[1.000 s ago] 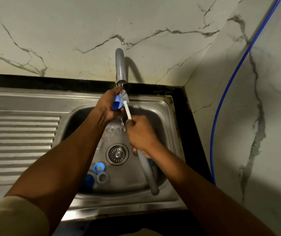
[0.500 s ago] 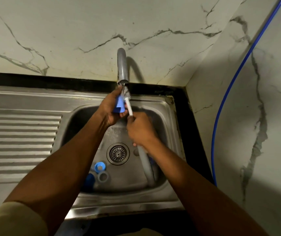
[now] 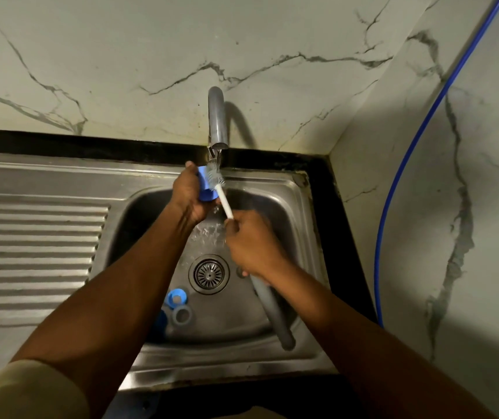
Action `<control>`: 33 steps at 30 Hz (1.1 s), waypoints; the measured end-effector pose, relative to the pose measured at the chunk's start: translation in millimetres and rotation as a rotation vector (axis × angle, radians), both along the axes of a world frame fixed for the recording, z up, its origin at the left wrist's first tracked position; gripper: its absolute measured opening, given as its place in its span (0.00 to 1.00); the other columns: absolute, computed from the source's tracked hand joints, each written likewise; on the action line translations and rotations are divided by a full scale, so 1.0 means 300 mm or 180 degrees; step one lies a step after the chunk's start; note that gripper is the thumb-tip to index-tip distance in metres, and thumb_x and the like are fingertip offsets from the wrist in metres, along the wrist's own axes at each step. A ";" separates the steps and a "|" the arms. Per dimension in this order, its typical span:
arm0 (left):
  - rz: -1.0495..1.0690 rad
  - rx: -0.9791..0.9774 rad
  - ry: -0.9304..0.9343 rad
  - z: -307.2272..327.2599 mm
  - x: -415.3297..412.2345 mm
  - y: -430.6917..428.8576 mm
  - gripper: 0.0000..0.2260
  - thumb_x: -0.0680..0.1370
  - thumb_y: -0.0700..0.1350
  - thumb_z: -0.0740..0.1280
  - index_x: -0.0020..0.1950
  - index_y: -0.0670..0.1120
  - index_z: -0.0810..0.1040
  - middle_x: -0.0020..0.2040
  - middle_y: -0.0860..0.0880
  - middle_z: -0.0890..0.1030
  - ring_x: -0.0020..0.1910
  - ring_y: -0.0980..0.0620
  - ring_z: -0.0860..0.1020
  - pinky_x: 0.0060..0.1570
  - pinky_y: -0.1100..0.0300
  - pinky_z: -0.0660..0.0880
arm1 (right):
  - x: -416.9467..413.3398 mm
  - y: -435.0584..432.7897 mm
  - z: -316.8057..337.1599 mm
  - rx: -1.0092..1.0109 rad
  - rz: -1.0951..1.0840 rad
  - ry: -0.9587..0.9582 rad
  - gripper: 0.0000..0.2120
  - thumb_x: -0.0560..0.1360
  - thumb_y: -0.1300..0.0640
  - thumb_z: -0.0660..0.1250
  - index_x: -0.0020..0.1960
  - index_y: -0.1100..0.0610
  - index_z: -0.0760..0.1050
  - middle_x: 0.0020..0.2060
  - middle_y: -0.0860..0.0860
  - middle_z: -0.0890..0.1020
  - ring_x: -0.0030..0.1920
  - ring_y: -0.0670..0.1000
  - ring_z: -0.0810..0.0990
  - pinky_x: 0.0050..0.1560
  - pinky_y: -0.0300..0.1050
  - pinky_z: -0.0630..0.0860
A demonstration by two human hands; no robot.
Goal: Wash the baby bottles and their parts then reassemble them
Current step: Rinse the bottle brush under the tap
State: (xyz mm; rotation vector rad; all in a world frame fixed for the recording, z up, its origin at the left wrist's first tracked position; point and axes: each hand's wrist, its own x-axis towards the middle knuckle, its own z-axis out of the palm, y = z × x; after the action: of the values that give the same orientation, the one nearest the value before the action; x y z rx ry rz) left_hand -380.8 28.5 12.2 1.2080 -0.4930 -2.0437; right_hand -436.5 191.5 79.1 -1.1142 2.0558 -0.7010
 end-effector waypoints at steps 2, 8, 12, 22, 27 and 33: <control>-0.0069 -0.0030 -0.0161 -0.016 0.005 -0.011 0.25 0.84 0.61 0.52 0.56 0.43 0.78 0.47 0.42 0.81 0.45 0.44 0.79 0.52 0.49 0.74 | 0.015 0.011 -0.010 0.0009 0.0027 0.0107 0.13 0.82 0.51 0.57 0.55 0.56 0.78 0.40 0.57 0.81 0.34 0.58 0.81 0.35 0.57 0.83; -0.0432 -0.0277 0.0531 0.014 -0.005 0.019 0.12 0.80 0.53 0.67 0.50 0.44 0.79 0.39 0.48 0.79 0.36 0.52 0.78 0.39 0.59 0.78 | -0.017 -0.043 0.022 0.0055 -0.0259 -0.0219 0.12 0.83 0.55 0.58 0.56 0.58 0.78 0.38 0.57 0.80 0.27 0.53 0.78 0.25 0.47 0.79; -0.0345 -0.0186 0.0524 0.000 0.020 0.000 0.14 0.80 0.55 0.67 0.54 0.44 0.79 0.40 0.47 0.80 0.37 0.52 0.78 0.44 0.57 0.76 | 0.000 0.011 0.014 0.0038 -0.0043 -0.0075 0.13 0.82 0.54 0.57 0.58 0.58 0.78 0.39 0.58 0.80 0.26 0.56 0.78 0.25 0.49 0.80; -0.0085 0.0071 0.0007 -0.001 0.007 -0.026 0.22 0.82 0.61 0.60 0.59 0.42 0.77 0.46 0.43 0.79 0.42 0.47 0.79 0.44 0.53 0.80 | 0.027 0.028 -0.010 0.0115 0.0021 0.0225 0.14 0.82 0.50 0.57 0.59 0.54 0.77 0.47 0.58 0.82 0.40 0.61 0.83 0.39 0.59 0.84; -0.0485 -0.0198 0.0298 0.014 -0.021 0.024 0.12 0.79 0.54 0.69 0.51 0.45 0.80 0.42 0.48 0.80 0.37 0.53 0.78 0.41 0.59 0.76 | -0.043 -0.059 0.012 0.0039 -0.0451 -0.0120 0.11 0.82 0.55 0.58 0.55 0.56 0.79 0.38 0.56 0.81 0.29 0.54 0.80 0.29 0.49 0.82; -0.0408 0.0037 0.0327 -0.019 0.027 0.009 0.16 0.78 0.59 0.67 0.49 0.46 0.79 0.42 0.46 0.79 0.40 0.48 0.78 0.47 0.52 0.76 | 0.006 0.031 0.004 0.0060 -0.0090 -0.0138 0.14 0.82 0.52 0.57 0.61 0.55 0.78 0.39 0.58 0.80 0.27 0.55 0.79 0.24 0.46 0.77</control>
State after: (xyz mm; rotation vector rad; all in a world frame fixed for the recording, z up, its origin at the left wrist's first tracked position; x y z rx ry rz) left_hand -372.6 31.1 6.4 1.0965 -0.5214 -2.2074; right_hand -434.7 200.8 80.2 -1.0523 2.0410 -0.7123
